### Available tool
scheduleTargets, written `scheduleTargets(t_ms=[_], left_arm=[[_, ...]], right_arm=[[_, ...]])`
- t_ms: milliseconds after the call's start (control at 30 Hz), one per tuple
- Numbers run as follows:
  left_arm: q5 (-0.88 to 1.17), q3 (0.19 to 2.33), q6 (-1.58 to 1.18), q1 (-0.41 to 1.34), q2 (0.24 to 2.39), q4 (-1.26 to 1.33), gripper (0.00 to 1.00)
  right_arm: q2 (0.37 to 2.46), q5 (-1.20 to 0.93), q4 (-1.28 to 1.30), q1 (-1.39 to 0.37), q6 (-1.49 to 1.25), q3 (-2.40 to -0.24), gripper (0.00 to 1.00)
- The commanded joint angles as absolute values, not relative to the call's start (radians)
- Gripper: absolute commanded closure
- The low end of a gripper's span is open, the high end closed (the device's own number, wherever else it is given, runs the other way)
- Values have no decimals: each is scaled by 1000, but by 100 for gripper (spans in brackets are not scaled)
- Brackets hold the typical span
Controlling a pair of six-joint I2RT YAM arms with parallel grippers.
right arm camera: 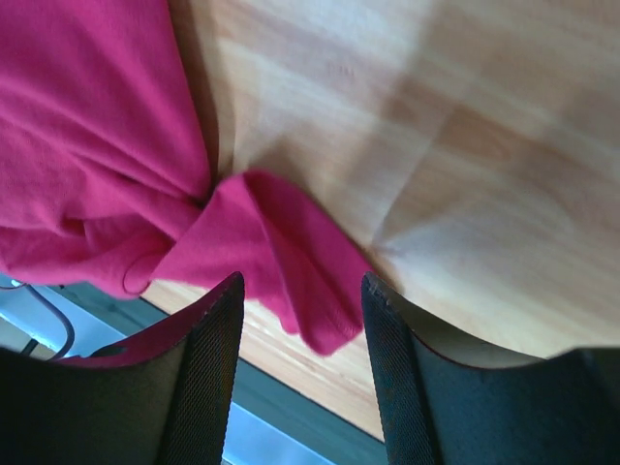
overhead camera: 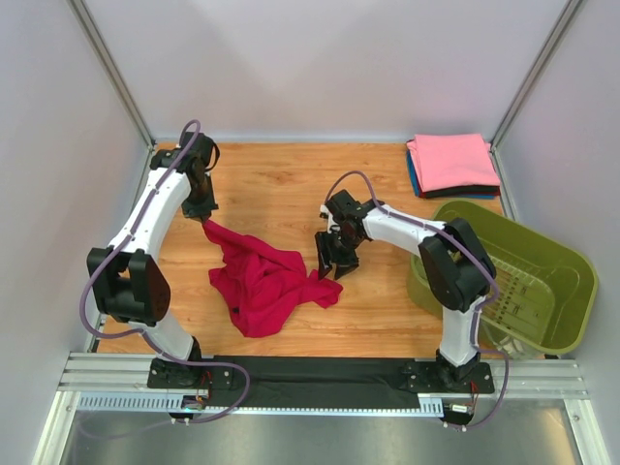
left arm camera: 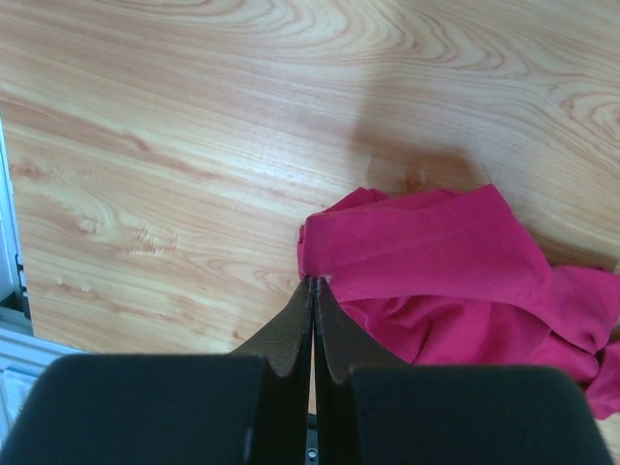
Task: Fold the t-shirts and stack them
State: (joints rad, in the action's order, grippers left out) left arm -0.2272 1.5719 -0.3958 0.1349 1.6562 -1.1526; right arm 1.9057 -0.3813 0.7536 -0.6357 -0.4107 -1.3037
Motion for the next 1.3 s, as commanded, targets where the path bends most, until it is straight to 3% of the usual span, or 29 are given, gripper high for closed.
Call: scheduleTargets(t_ms=[0, 167, 233, 267, 300, 367, 533, 733, 967, 1133, 1267], left_arm=[[-223, 1603, -391, 132, 1638, -1141, 100], [-213, 1612, -416, 132, 1638, -1131, 100], [-233, 1647, -451, 132, 1644, -1138, 100], [-245, 1669, -465, 132, 1651, -1144, 100], [-274, 1692, -480, 132, 1663, -1153, 100], [-307, 1796, -537, 132, 1680, -1196, 100], [-468, 2060, -630, 132, 1648, -1252, 100], [-583, 2195, -686, 129, 1525, -1247, 100], [-618, 2206, -666, 126, 1402, -1261, 100], [-525, 1973, -735, 126, 1307, -1295, 100], [-498, 1772, -732, 126, 1195, -1281, 100]], right_arm=[[1948, -416, 687, -634, -357, -1359, 47], [2011, -465, 660, -635, -344, -1394, 49], [2014, -474, 667, -634, -345, -1414, 55], [2019, -466, 679, -632, -345, -1428, 62], [2016, -457, 696, -632, -347, -1443, 82], [1981, -370, 762, -624, -344, -1511, 100], [1866, 118, 1102, -588, -380, -1890, 100], [1622, 285, 1111, -589, -370, -2046, 100], [1317, 268, 1022, -588, -389, -1797, 100], [1143, 192, 1039, -589, -474, -1472, 100], [1029, 170, 1028, -589, -522, -1330, 100]])
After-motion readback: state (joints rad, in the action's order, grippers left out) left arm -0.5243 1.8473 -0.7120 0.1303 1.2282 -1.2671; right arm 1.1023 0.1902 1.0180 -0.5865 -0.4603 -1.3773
